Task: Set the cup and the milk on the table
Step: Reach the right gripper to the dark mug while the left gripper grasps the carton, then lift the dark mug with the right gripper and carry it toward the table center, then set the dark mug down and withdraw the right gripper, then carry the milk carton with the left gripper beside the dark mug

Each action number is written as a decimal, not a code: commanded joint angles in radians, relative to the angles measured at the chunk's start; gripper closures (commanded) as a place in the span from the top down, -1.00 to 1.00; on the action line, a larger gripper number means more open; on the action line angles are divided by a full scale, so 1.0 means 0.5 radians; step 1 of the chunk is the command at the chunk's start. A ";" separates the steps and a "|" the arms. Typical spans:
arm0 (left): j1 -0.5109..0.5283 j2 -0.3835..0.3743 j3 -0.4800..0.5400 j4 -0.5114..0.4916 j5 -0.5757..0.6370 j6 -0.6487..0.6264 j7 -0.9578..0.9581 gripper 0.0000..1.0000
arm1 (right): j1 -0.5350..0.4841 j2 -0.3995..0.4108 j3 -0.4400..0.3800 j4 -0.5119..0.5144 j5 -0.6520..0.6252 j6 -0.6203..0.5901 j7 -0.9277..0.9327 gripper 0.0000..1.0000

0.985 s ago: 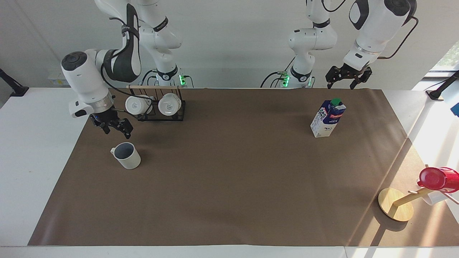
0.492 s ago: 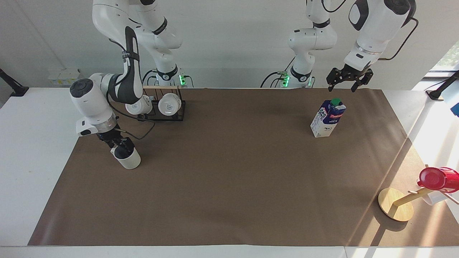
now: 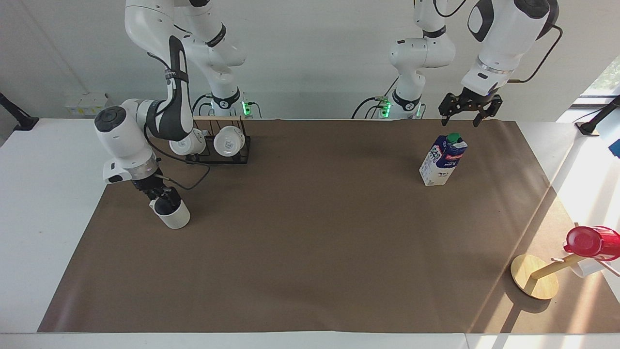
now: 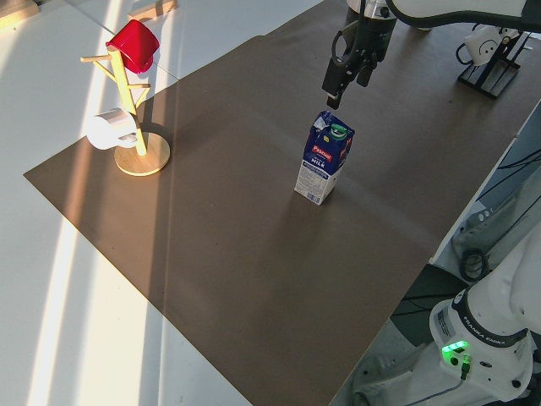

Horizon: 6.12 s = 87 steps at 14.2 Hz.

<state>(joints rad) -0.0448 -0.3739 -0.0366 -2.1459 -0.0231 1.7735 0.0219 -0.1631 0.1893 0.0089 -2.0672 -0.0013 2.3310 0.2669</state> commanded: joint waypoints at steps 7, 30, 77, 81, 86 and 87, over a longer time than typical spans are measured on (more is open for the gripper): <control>-0.018 0.005 0.018 -0.019 0.028 0.040 -0.007 1.00 | 0.077 -0.023 0.022 0.091 0.015 -0.005 0.135 -1.00; 0.041 0.076 0.021 -0.319 0.031 0.383 -0.010 1.00 | 1.513 0.222 0.025 0.569 -0.148 -0.388 1.690 -1.00; -0.864 0.619 0.012 0.248 0.016 0.530 -1.256 -0.31 | 0.409 -0.449 -0.052 0.990 -0.068 -1.505 -0.135 1.00; -0.901 0.689 0.012 0.270 0.016 0.579 -1.314 -0.29 | 0.412 -0.449 -0.048 0.990 -0.065 -1.508 -0.123 1.00; -0.904 0.729 0.009 0.270 0.016 0.625 -1.339 -0.26 | 0.412 -0.449 -0.049 0.990 -0.065 -1.511 -0.123 1.00; -0.941 0.738 0.012 0.270 0.016 0.635 -1.354 -0.26 | 0.412 -0.449 -0.048 0.990 -0.065 -1.511 -0.123 1.00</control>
<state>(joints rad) -0.4744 -0.0312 -0.0477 -2.0330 -0.0229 2.0768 -0.6265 0.0577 -0.0420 -0.0222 -1.5873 -0.0523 1.5918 0.2321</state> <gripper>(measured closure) 0.621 0.000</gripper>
